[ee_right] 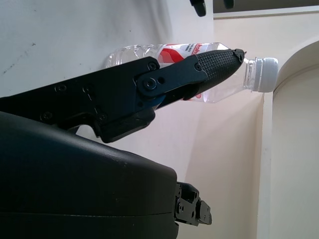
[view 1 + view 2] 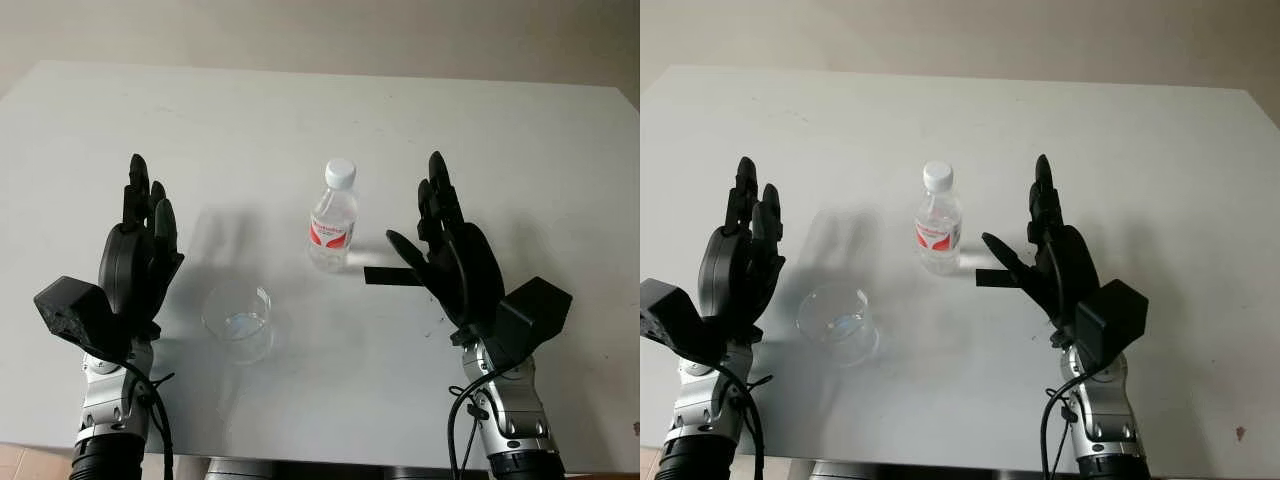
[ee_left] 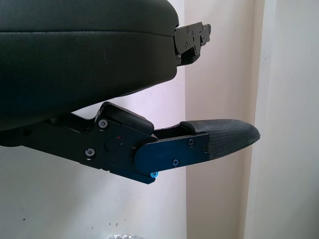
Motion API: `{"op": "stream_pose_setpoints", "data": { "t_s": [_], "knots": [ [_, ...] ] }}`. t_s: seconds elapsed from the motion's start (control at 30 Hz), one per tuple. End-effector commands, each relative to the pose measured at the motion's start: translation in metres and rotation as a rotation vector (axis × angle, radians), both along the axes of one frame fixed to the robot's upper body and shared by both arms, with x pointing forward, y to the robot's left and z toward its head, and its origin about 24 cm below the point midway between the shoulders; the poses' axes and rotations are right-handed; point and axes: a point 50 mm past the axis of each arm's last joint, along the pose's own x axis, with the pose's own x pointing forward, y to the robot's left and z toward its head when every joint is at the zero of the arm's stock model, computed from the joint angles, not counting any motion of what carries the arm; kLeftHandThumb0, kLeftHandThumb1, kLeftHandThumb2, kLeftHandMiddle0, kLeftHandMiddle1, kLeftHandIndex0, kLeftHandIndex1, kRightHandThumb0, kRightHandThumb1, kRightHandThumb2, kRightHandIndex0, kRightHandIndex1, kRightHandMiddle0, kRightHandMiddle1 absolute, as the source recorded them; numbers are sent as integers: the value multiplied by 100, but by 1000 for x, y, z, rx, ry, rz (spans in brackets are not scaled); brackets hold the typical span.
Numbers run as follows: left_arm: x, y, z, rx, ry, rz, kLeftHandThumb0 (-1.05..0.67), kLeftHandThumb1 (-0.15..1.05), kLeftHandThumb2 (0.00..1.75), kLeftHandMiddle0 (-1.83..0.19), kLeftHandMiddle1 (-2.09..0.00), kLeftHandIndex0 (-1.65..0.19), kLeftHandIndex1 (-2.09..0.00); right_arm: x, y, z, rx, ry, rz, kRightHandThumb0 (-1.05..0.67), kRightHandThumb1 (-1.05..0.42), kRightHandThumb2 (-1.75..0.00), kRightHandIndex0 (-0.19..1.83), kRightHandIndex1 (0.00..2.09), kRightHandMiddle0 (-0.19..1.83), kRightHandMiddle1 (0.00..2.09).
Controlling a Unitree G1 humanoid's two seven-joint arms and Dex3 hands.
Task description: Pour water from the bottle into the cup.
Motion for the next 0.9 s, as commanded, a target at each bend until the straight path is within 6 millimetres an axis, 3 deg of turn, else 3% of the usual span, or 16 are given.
{"op": "stream_pose_setpoints", "data": {
  "t_s": [0.0,0.47,0.6,0.87],
  "knots": [
    [-2,0,4,14,-11,-4,-78,105,59,19,-3,19,0,-3,0,2,0,-10,-1,-80,-105,-6,-19,0,-19,0],
    [-1,-5,1,1,-1,0,-77,105,60,19,-2,19,0,-1,2,2,20,14,26,-86,-97,-3,-19,0,-19,0],
    [0,-5,0,-6,0,-1,-77,105,60,19,-3,19,0,10,9,8,-21,-13,67,-95,-94,-4,-19,0,-19,0],
    [0,-6,0,-16,0,-2,-77,105,60,19,-5,19,-1,49,37,18,-62,-10,212,-94,-90,-4,-19,0,-19,0]
  ]
}}
